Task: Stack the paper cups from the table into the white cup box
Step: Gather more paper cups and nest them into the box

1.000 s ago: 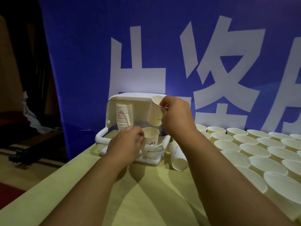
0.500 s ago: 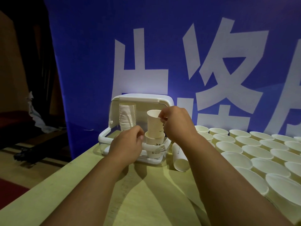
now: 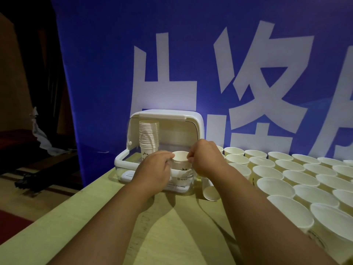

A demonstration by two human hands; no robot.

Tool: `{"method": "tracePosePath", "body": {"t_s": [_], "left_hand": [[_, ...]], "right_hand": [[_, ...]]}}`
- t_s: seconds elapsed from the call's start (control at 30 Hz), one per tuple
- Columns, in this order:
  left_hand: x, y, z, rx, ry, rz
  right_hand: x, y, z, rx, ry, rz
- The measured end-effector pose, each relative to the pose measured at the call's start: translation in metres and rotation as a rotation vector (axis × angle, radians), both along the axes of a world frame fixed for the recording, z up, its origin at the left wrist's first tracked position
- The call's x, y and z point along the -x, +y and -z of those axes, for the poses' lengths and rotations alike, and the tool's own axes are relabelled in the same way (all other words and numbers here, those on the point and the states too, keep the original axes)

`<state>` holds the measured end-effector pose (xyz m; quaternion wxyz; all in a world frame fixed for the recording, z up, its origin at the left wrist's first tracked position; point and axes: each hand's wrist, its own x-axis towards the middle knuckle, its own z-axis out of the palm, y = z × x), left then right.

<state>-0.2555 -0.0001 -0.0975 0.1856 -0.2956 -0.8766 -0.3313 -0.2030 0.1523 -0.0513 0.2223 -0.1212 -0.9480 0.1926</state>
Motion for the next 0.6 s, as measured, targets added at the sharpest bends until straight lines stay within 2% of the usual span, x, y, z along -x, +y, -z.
{"method": "tracePosePath", "body": {"t_s": [0.23, 0.4, 0.5, 0.6], "left_hand": [[-0.004, 0.0, -0.004, -0.001, -0.023, -0.027], [-0.023, 0.003, -0.016, -0.056, 0.07, -0.036], [-0.041, 0.012, -0.018, -0.056, 0.077, 0.023], [-0.066, 0.025, -0.019, -0.03, 0.077, 0.153]], "right_hand": [[-0.006, -0.002, 0.001, -0.024, -0.005, -0.009], [-0.038, -0.006, -0.032, -0.022, 0.135, -0.011], [-0.071, 0.0, -0.05, -0.081, 0.163, -0.002], [-0.109, 0.015, -0.056, -0.15, 0.098, 0.008]]}}
